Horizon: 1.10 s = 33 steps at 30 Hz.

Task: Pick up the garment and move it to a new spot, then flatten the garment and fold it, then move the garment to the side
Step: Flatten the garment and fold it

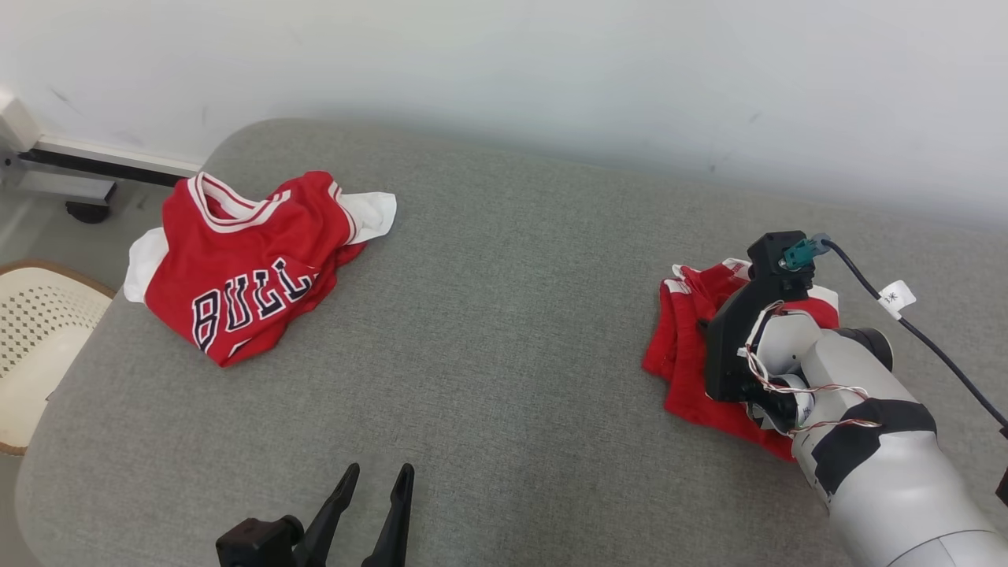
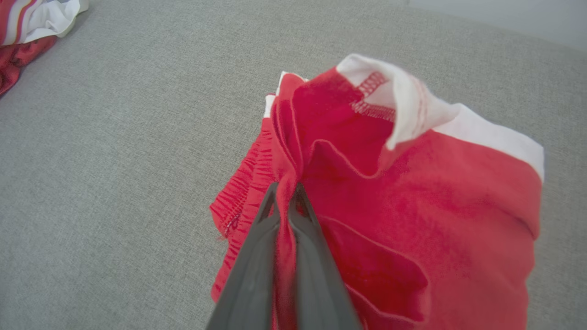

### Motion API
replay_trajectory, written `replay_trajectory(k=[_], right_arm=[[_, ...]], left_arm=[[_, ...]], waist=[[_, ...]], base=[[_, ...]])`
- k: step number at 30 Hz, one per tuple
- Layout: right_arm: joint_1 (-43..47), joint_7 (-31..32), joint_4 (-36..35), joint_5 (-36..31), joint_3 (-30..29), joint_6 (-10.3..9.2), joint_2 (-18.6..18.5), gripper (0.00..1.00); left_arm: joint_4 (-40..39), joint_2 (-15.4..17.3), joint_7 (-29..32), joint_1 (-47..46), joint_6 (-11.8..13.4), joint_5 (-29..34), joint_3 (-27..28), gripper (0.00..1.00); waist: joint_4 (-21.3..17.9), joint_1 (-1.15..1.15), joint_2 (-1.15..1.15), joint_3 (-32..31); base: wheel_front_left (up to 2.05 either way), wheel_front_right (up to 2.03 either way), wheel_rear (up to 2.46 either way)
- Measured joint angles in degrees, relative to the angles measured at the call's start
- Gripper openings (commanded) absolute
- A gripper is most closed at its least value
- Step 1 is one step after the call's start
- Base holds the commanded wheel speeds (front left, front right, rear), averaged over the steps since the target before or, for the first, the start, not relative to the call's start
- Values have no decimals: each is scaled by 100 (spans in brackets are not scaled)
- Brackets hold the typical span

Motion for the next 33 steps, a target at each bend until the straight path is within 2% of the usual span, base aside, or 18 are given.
replay_trajectory(k=[3,5,12,17,22,23,24,25,26,27,33], right_arm=[[3,-8,14,-29,-22,0,41,0],[24,-10,-42,-9,-7,0,82,100],[122,46,-687,687,-112,0,110,100],[235,-221,-1077,761,-410,-1,-356,100],[584,-347,-1078,344,-541,-1,-730,100],[687,-349,-1060,292,-546,-1,-745,89],[771,-368,-1036,254,-568,-1,-732,48],[832,-396,-1018,180,-559,-1,-713,24],[879,-409,-1014,63,-517,-1,-697,8],[933,-423,-1009,-32,-461,-1,-662,0],[1205,-238,-1098,43,13,0,-49,0]], left_arm=[[59,4,-10,0,-7,-3,2,100],[80,2,-31,1,-10,-10,2,100],[123,19,-54,15,-41,-45,20,100],[121,64,-58,33,-41,-54,22,100],[96,91,-57,35,-37,-60,20,100],[81,92,-57,35,-32,-60,19,100],[68,91,-58,35,-27,-60,19,100],[56,90,-59,35,-23,-60,18,100],[48,89,-60,32,-21,-60,19,100],[44,83,-62,30,-21,-60,14,100],[57,65,-104,17,-23,-60,13,100]], waist=[[39,0,0,-31],[45,0,0,-57],[-13,0,0,-166],[-98,0,0,-252],[-158,0,0,-289],[-162,0,0,-279],[-165,-1,0,-263],[-168,0,0,-243],[-170,0,0,-220],[-170,0,0,-193],[-166,0,0,-75]], base=[[0,0,0],[0,0,0],[0,0,0],[0,0,0],[0,0,0],[0,0,0],[0,0,0],[0,0,0],[0,0,0],[0,0,0],[0,0,0]])
